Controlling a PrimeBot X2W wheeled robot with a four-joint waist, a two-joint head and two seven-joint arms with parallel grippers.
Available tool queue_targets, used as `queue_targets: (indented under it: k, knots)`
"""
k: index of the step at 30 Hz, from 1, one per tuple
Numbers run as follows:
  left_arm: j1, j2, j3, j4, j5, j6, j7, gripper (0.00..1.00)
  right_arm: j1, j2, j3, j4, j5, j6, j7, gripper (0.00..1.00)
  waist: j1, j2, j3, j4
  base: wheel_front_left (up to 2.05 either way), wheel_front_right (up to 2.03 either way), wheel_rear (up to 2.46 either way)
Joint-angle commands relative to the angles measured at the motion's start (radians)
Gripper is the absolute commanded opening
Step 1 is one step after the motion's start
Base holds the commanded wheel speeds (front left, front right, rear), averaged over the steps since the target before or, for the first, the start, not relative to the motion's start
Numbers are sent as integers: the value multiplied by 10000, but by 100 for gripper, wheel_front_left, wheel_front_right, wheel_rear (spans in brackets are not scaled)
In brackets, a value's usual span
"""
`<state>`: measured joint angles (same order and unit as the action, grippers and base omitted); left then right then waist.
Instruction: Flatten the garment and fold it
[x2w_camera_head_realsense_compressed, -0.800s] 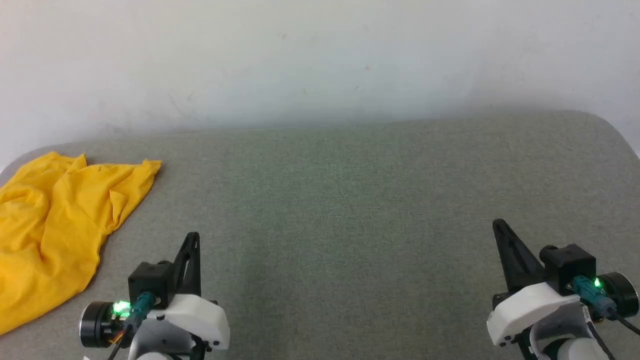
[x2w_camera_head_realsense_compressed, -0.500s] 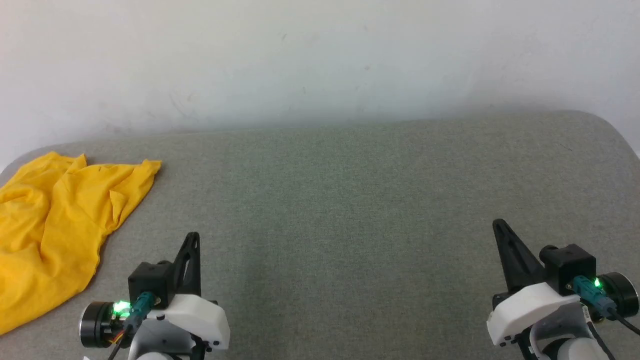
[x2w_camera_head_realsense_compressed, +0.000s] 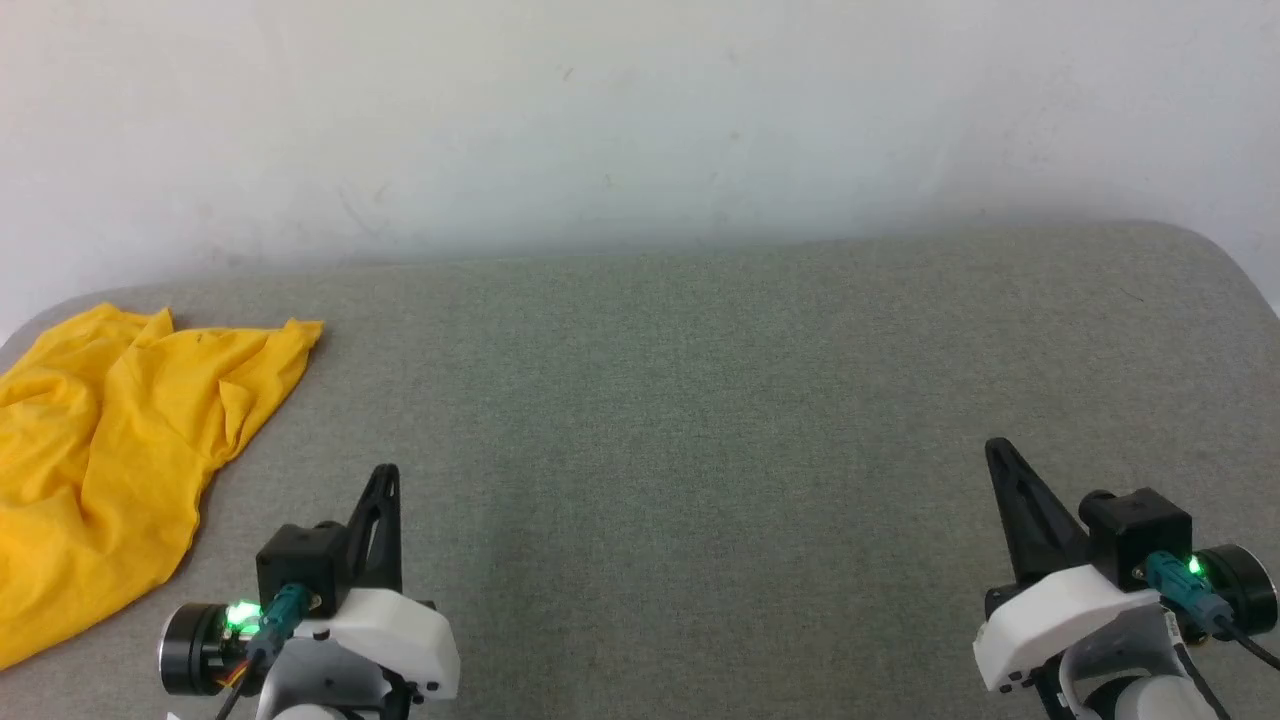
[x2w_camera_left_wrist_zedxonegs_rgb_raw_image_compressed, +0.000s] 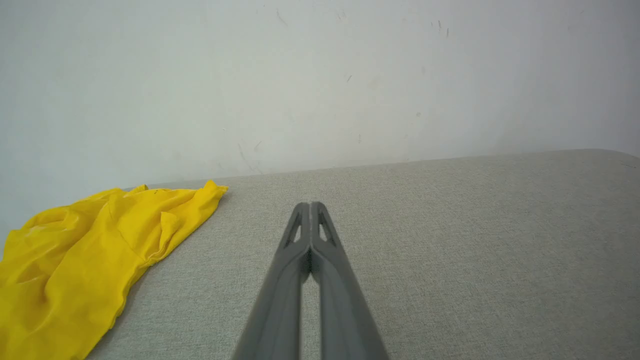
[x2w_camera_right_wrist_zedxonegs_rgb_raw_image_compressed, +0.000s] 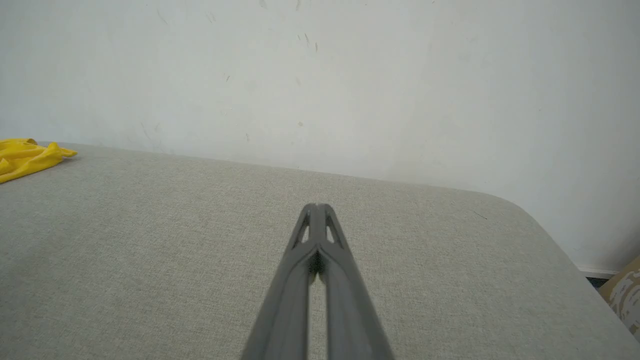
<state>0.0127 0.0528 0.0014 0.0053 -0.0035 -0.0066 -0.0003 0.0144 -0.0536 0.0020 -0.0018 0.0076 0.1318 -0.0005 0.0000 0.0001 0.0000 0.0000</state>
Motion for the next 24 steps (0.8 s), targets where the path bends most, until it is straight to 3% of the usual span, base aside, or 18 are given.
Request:
queue_targets:
  k: [1, 2, 24]
  knots:
    - [-127, -26, -14, -53, 35, 66, 3, 0, -144, 34, -20, 18, -76, -11, 5, 0, 0, -1, 0, 0, 0, 0, 0]
    - [0, 0, -1, 0, -1, 0, -1, 100, 0, 0, 0, 2, 1, 0, -1, 100, 0, -1, 0, 0, 0, 0, 0]
    - [-98, -4, -185, 89, -774, -32, -430, 100, 25, 2, -129, 92, 243, -2, -427, 100, 0, -1, 15, 198, 0, 0, 0]
